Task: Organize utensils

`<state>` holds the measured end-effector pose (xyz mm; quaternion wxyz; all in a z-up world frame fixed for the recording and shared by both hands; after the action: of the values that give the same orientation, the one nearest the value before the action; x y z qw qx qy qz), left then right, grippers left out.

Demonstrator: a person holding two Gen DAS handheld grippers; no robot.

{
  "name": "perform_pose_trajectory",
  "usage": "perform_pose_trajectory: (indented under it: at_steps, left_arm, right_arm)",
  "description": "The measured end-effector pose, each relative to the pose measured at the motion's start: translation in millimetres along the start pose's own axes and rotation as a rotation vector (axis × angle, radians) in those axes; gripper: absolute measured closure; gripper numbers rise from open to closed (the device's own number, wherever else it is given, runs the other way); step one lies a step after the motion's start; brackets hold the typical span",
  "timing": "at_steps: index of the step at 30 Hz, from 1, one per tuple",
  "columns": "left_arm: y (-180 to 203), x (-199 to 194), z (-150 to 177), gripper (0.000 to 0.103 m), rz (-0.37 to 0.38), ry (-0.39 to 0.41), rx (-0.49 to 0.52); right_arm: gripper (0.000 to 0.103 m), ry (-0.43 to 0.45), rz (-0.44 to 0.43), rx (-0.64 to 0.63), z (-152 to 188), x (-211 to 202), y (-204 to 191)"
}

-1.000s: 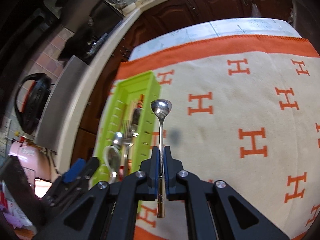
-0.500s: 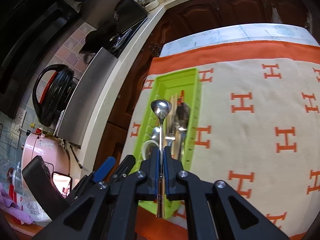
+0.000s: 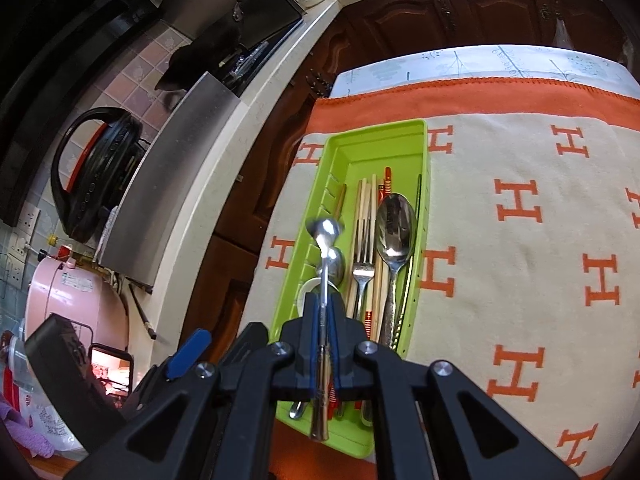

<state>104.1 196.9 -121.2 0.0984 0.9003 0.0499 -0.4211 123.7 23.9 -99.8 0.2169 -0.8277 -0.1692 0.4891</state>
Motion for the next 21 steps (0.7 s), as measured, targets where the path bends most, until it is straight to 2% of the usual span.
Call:
perform_pose_trajectory:
  at_steps: [10, 21]
  left_arm:
    - [-7.5, 0.1, 0.5, 0.019, 0.0, -0.002, -0.02]
    - [15.9, -19.0, 0.9, 0.019, 0.036, 0.003, 0.042]
  right_arm:
    - [0.097, -0.007, -0.002, 0.013, 2.2, -5.3, 5.5]
    - [0.097, 0.054, 0.082, -0.074, 10.1, -54.9, 30.5]
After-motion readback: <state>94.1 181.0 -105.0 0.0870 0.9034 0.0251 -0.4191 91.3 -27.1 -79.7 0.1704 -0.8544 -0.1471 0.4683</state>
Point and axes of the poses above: each gripper's, at about its wrist camera, not at the fingertips, and x roughly the way its jaws point, y to its right, z to its underside, the point moved 6 cm from there along x, roughly the way its jaws point, and after that the axes turned 3 degrees about y, right-handed, at the moved point
